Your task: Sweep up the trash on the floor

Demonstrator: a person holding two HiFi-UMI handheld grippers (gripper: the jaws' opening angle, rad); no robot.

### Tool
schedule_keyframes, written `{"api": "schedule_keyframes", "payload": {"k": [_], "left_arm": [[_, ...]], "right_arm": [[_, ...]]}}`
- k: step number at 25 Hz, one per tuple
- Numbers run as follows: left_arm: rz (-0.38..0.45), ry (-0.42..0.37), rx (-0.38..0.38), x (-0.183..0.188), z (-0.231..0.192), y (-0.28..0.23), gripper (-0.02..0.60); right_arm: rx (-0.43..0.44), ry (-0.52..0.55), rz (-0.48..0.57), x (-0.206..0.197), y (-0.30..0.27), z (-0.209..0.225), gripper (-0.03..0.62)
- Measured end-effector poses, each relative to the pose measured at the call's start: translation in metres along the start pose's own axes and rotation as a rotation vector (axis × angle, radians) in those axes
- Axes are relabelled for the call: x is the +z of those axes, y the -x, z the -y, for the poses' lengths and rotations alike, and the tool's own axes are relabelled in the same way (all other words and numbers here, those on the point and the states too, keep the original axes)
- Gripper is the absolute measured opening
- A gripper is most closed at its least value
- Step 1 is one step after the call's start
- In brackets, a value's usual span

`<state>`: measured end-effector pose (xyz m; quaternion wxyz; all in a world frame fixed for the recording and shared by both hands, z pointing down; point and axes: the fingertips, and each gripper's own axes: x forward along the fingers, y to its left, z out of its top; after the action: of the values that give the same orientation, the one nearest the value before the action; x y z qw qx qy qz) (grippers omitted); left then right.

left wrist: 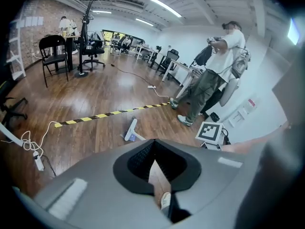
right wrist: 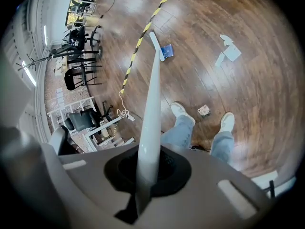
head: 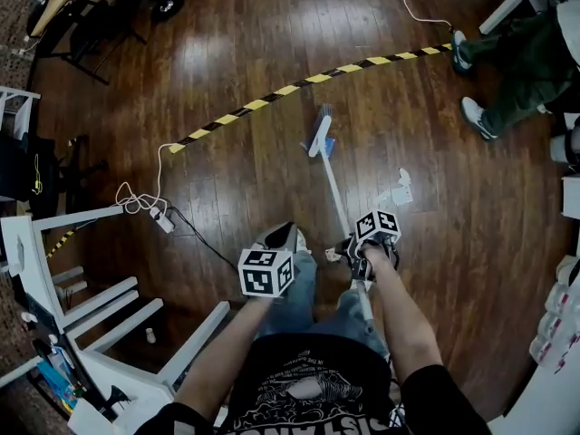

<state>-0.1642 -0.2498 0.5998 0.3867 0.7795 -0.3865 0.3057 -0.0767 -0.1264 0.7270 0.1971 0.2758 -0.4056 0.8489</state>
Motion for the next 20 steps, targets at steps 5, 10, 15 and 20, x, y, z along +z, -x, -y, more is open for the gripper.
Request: {"api": "schedule_keyframes", "payload": {"k": [5,10,15,20], "left_arm": [[-0.003,-0.019,-0.026,-0.018,0.048,-0.009,0.005],[-0.006,-0.037,-0.048,-0.038,0.096,-0.017,0.005],[-0.008,-0.057,-0.065,-0.059,0.138,-0.024,0.005],[-0.014,-0.073,-0.077,-0.079,0.172,-0.025,0.005]], "right_arm": [[-0.004,-0.023,0.018,-0.023,0.027,0.046,0.000],[0.006,-0.051,0.036,-0.047,0.054,0.090,0.000],[0.009,-0.066,0.051,-0.066,0.075,0.131,0.000],[0.011,-0.087,0.068,-0.087,0.094,0.167,0.000]]}}
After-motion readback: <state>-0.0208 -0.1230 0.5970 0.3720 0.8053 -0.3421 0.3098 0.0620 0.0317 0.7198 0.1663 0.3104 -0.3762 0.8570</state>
